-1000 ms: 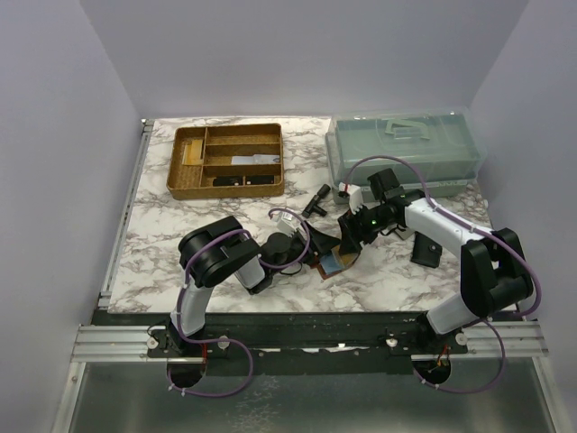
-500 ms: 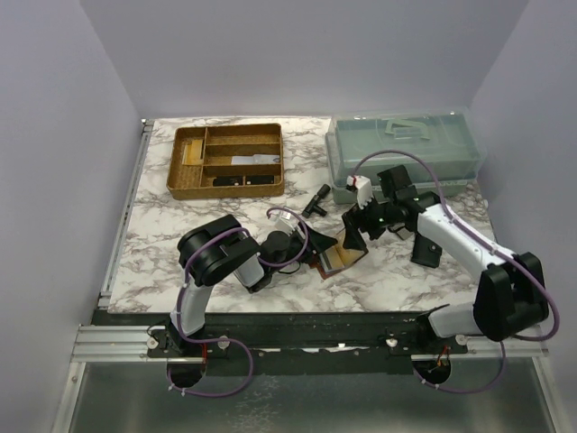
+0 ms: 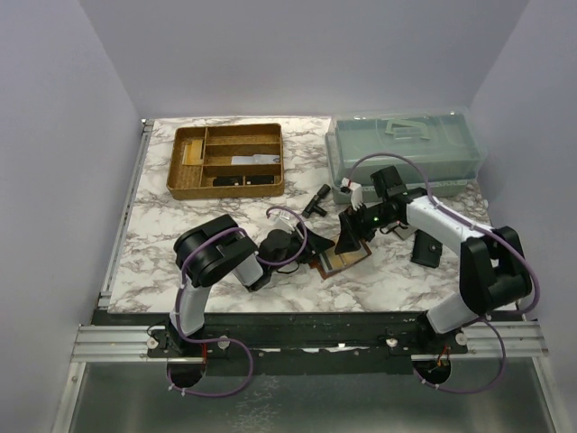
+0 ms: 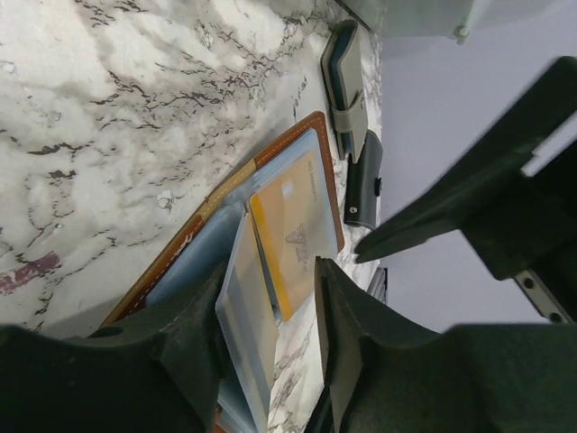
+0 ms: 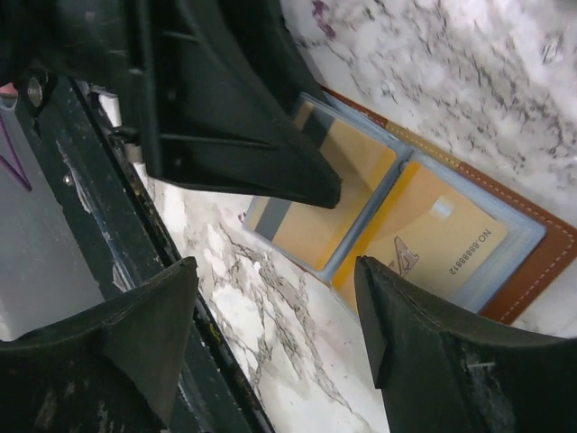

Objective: Take the credit cards out of the card holder
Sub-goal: Remove the credit card from the card holder.

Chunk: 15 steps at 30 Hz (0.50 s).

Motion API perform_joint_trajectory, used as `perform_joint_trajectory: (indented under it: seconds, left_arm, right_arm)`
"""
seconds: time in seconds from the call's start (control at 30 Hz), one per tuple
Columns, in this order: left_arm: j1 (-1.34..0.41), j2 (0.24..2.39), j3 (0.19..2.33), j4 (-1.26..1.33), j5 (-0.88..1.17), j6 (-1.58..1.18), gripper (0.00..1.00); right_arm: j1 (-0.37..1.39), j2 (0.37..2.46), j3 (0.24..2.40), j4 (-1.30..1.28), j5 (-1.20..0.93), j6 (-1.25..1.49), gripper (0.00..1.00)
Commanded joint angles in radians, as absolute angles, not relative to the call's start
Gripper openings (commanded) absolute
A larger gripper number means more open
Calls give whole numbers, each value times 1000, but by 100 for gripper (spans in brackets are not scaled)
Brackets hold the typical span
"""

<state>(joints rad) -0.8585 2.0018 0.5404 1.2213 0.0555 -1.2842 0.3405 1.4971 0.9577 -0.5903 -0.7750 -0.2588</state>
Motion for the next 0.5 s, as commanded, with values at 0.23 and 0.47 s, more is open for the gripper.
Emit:
perform_joint_trajectory:
  seconds: [0.23,0.47]
  left_arm:
    - [-858,1963,544,1169,109,-1271,40]
    - [-858,1957,592,1167,131,-1284,36]
  right_arm:
    - [301,1581,944,-504,-785,-59,77]
    - [300,1619,965,-541,-831,-111,85]
